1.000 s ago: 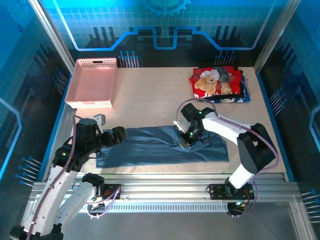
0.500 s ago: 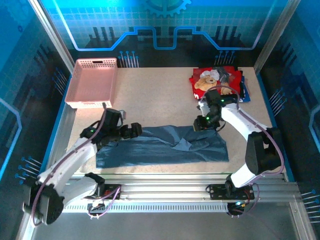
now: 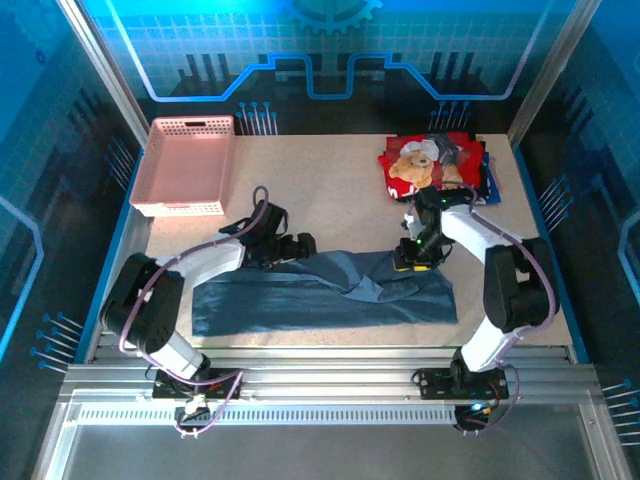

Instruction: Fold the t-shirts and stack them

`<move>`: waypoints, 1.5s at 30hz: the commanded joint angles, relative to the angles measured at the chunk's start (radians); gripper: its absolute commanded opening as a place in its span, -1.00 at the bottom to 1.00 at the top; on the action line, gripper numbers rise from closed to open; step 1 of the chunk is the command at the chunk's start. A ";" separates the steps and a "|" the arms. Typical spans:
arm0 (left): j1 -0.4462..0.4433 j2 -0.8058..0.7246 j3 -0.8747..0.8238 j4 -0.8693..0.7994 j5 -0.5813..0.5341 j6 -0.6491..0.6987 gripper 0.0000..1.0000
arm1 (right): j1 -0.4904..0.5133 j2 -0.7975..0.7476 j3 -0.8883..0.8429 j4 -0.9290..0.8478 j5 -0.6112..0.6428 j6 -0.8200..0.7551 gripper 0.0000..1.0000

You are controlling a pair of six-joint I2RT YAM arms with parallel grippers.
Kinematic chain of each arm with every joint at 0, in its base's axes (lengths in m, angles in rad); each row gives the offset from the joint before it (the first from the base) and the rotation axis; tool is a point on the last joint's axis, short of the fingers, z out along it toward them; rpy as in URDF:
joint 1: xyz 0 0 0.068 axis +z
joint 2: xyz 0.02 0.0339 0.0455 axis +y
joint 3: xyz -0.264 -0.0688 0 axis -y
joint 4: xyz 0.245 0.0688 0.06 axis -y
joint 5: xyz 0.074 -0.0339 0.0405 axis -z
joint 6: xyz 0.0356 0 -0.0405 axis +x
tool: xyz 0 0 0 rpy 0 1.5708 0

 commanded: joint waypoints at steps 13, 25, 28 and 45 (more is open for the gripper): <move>0.063 0.060 -0.080 -0.012 -0.097 0.000 0.94 | -0.082 0.403 0.512 0.025 0.068 0.131 -0.96; 0.064 0.045 -0.115 -0.005 -0.085 0.011 0.93 | -0.065 0.238 0.472 0.151 -0.221 0.052 0.10; 0.063 0.019 -0.117 0.010 -0.062 0.008 0.93 | 0.008 0.144 0.401 0.104 -0.293 -0.054 0.14; 0.063 -0.055 -0.143 0.035 -0.027 0.027 0.95 | 0.214 0.288 0.412 0.056 -0.086 -0.296 0.10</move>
